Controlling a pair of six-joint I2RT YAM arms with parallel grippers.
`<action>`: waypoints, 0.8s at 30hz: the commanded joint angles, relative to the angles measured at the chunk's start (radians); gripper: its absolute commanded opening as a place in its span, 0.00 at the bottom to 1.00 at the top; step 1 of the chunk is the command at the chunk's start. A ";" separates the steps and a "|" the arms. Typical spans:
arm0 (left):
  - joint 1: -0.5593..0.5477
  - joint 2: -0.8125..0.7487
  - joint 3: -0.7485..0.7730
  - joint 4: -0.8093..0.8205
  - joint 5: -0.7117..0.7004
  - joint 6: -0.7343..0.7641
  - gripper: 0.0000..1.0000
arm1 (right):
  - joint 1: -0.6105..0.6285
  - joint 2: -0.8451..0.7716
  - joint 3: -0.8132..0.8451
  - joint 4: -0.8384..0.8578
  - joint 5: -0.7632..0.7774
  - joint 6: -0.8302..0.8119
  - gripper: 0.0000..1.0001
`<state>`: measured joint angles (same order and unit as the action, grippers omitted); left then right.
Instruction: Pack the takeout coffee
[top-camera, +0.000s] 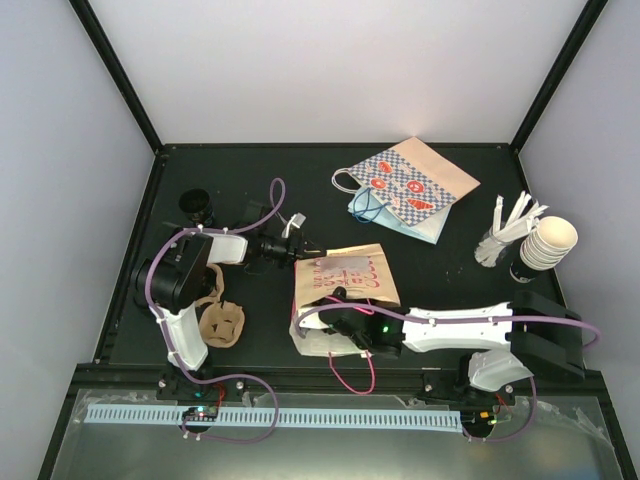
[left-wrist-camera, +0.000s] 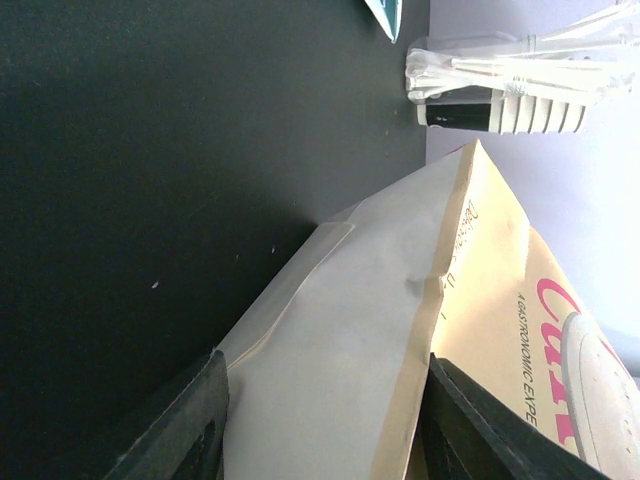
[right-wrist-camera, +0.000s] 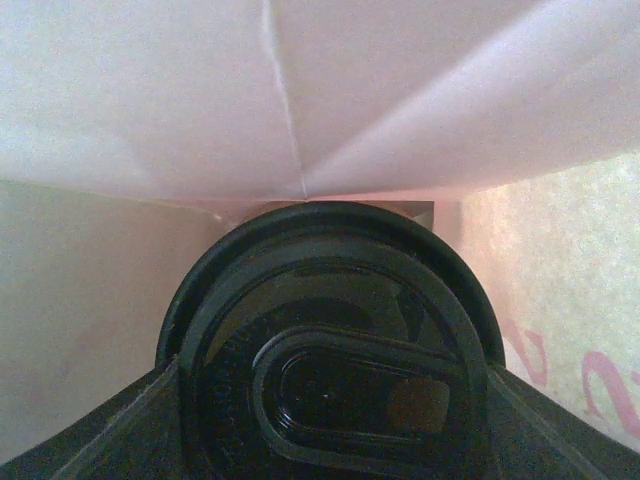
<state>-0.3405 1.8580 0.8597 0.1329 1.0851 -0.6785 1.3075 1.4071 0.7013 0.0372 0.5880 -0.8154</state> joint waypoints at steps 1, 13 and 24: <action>-0.048 -0.039 -0.047 -0.086 0.194 -0.008 0.54 | -0.063 0.030 0.004 0.023 0.042 -0.043 0.38; -0.048 -0.026 -0.031 -0.156 0.178 0.039 0.54 | -0.080 0.058 0.062 -0.146 -0.035 0.051 0.37; -0.036 -0.012 0.019 -0.254 0.154 0.098 0.56 | -0.123 0.055 0.116 -0.266 -0.124 0.092 0.36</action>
<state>-0.3393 1.8587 0.8772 0.0296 1.0752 -0.6357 1.2503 1.4254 0.8108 -0.1432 0.4633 -0.7601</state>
